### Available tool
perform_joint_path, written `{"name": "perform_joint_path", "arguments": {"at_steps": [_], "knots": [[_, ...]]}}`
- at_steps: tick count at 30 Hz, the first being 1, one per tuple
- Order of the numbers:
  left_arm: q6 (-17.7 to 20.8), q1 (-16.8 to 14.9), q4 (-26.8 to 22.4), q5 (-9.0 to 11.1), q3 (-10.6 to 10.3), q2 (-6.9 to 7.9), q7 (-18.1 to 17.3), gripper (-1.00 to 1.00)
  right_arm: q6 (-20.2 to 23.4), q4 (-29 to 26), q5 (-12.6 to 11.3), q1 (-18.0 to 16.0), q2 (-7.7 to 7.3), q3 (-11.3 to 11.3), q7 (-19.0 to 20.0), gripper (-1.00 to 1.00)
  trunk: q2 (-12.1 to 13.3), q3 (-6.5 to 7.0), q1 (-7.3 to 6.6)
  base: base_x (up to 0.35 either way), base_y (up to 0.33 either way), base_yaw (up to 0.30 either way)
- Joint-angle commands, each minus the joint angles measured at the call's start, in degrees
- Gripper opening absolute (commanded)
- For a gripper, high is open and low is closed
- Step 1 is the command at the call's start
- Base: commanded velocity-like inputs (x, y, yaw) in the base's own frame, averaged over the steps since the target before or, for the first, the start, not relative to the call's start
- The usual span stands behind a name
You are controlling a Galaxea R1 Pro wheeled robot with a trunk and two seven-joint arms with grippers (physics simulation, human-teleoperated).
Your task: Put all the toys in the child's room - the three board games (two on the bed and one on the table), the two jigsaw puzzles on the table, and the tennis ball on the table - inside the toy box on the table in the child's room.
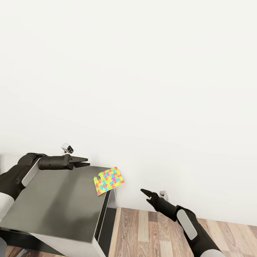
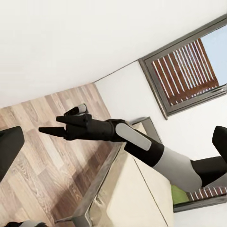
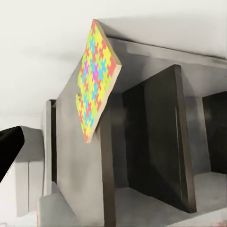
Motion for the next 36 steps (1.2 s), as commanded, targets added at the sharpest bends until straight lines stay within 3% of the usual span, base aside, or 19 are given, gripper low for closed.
{"name": "perform_joint_path", "arguments": {"at_steps": [1, 8, 11, 14, 36], "knots": [[0.6, -0.1, 0.0, 0.2, -0.2, 0.18, -0.2, 1.00, 0.7, 1.5, -0.3, -0.9, -0.08, -0.2, 0.9, 1.00, -0.5, -0.25, 0.23, 0.000, 0.000, 0.000], [0.6, -0.1, 0.0, 0.3, -0.1, 0.28, -0.2, 1.00, 1.8, 4.3, -0.3, -3.1, -1.83, -0.5, 5.5, 1.00, -3.3, -1.51, 1.77, 0.000, 0.000, 0.000], [0.7, -0.1, -0.1, 0.3, -0.2, 0.36, -0.3, 1.00, 5.2, 4.3, -1.0, -3.2, -3.31, -0.8, 6.7, 1.00, -4.5, -2.05, 2.43, 0.000, 0.000, 0.000], [0.7, -0.1, 0.0, 0.2, -0.1, 0.41, -0.3, 1.00, 8.2, 4.5, -1.9, -3.2, -3.63, -1.2, 8.3, 1.00, -5.7, -2.59, 3.09, 0.000, 0.000, 0.000], [0.7, -0.1, 0.0, 0.0, -0.1, 0.56, -0.4, 1.00, 9.2, 4.6, -2.5, -3.2, -3.16, -1.4, 9.1, 1.00, -14.5, -6.54, 7.92, 0.000, 0.000, 0.000]]}}
